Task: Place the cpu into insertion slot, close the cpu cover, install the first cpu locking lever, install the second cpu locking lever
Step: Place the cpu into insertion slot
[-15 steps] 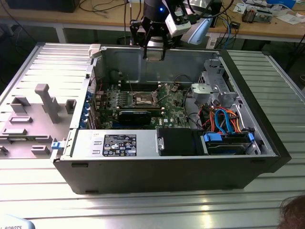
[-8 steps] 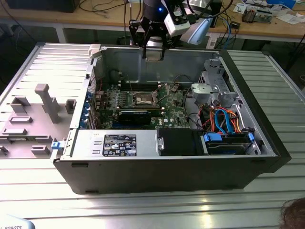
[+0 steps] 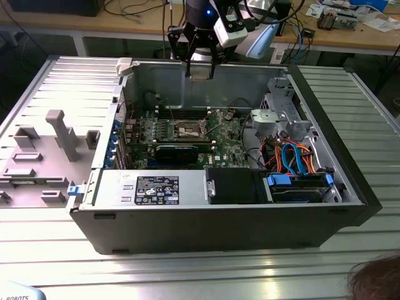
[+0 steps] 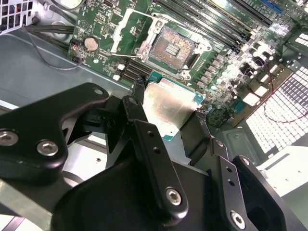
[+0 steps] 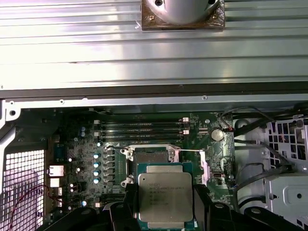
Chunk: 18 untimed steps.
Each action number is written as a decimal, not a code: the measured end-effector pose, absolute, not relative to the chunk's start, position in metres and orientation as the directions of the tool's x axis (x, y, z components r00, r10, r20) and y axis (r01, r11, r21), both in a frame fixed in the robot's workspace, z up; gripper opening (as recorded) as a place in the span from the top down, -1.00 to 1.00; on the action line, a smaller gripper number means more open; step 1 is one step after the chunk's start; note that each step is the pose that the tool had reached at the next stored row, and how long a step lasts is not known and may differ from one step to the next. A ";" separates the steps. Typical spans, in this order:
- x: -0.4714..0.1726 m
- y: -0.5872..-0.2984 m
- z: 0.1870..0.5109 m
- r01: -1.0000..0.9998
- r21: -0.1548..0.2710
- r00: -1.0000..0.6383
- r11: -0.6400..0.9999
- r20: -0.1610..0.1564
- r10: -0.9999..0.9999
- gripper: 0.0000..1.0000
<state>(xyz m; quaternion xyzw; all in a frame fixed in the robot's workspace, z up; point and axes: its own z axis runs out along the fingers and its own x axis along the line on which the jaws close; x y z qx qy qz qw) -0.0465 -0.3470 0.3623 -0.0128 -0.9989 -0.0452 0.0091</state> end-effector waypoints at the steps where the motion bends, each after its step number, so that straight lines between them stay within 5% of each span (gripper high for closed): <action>1: -0.047 -0.347 0.362 0.026 0.090 -1.000 0.996 0.019 0.025 -0.08; 18: -0.052 -0.347 0.362 0.026 0.090 -1.000 0.996 0.019 0.025 -0.08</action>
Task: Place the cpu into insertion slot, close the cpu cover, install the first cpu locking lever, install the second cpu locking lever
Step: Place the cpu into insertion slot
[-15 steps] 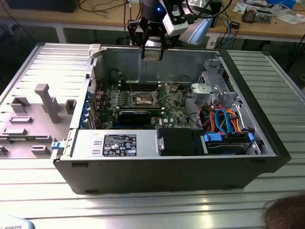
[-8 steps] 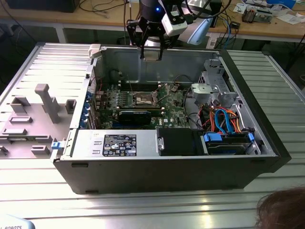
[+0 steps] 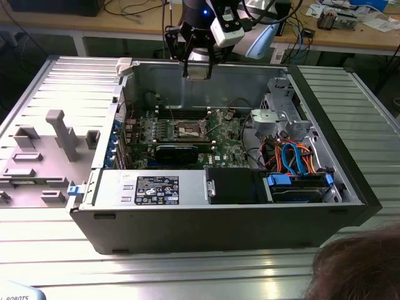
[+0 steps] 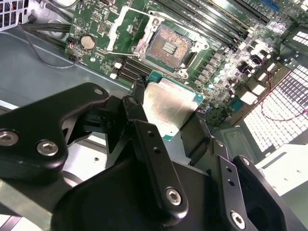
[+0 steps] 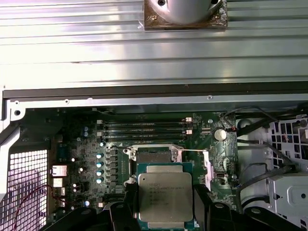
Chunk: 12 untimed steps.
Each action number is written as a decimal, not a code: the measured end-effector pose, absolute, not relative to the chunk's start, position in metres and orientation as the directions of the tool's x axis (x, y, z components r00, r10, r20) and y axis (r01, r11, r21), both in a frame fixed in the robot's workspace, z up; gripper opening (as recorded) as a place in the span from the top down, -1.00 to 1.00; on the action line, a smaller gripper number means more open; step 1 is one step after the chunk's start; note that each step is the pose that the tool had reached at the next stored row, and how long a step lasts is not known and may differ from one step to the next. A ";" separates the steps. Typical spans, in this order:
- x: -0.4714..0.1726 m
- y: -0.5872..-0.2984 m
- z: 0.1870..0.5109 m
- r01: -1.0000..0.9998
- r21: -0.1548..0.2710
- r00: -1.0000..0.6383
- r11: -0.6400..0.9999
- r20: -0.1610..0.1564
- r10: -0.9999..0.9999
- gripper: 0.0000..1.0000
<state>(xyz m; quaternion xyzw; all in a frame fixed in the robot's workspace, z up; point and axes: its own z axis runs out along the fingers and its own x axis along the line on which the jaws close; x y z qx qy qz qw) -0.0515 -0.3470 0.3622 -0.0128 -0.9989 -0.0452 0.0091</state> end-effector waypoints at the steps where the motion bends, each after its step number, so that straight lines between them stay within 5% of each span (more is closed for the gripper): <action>1: -0.052 -0.347 0.362 0.026 0.090 -1.000 0.996 0.019 0.025 -0.08; 12: -0.055 -0.347 0.362 0.026 0.090 -1.000 0.996 0.019 0.025 -0.08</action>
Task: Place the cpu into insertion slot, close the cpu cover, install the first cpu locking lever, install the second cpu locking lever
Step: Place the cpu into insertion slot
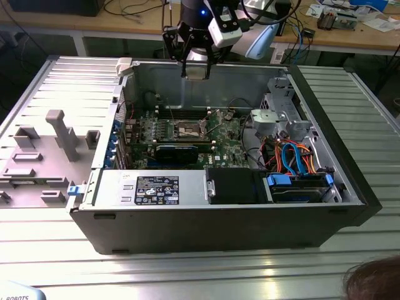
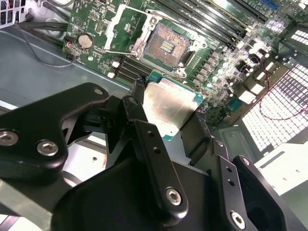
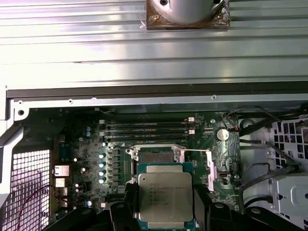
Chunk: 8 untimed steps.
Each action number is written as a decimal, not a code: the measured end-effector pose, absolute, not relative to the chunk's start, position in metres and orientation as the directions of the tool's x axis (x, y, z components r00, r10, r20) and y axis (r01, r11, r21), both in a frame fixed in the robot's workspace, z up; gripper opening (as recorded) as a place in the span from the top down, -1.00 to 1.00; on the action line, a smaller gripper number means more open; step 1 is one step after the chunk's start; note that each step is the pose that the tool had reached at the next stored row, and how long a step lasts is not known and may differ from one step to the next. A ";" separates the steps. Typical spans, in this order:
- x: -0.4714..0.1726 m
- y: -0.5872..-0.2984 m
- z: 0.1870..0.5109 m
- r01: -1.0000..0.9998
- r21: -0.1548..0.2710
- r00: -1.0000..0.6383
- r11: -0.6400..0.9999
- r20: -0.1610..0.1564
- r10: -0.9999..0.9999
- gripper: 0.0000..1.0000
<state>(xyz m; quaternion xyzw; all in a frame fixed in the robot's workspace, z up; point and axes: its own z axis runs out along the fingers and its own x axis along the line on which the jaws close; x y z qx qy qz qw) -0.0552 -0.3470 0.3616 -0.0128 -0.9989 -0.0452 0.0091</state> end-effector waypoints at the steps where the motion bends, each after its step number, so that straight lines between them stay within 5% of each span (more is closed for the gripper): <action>1: -0.056 -0.347 0.362 0.026 0.090 -1.000 0.996 0.019 0.025 -0.08; 8: -0.059 -0.347 0.361 0.026 0.090 -1.000 0.996 0.019 0.025 -0.08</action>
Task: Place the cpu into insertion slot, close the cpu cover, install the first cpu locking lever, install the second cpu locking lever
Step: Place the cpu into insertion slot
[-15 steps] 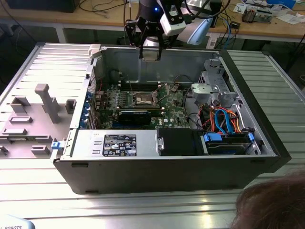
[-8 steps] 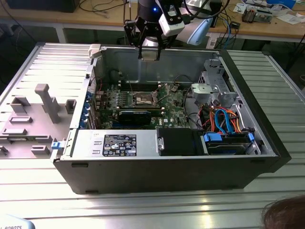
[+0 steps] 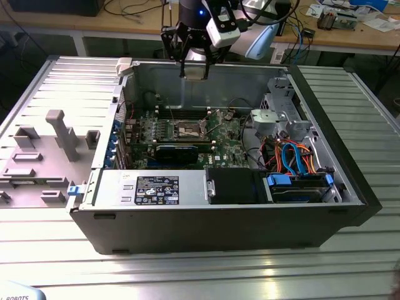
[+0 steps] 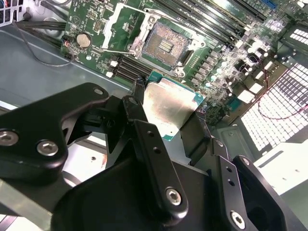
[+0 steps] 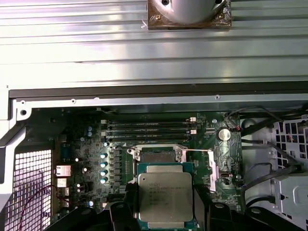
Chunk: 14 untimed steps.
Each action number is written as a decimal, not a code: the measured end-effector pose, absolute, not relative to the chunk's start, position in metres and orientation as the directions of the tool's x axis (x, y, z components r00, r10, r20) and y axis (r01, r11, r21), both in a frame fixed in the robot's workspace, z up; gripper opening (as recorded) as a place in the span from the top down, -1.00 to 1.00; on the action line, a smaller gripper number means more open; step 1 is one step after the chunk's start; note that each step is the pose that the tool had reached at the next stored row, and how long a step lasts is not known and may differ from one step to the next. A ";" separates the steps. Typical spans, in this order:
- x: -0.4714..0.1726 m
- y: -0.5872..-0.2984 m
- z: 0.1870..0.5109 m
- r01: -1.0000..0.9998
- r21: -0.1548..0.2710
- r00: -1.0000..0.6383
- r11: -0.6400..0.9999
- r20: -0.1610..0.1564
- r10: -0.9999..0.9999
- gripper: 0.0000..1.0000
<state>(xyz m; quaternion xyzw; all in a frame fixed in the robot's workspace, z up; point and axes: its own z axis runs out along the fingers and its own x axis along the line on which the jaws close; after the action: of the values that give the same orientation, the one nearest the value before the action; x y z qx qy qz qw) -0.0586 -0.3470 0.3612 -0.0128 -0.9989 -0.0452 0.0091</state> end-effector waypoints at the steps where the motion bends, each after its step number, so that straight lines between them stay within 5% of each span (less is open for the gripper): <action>1: -0.059 -0.347 0.361 0.026 0.090 -1.000 0.996 0.019 0.025 -0.08; 14: -0.062 -0.347 0.356 0.026 0.090 -1.000 0.996 0.019 0.025 -0.08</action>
<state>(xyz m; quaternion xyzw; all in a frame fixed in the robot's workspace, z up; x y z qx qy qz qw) -0.0616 -0.3466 0.3563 -0.0128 -0.9989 -0.0451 0.0091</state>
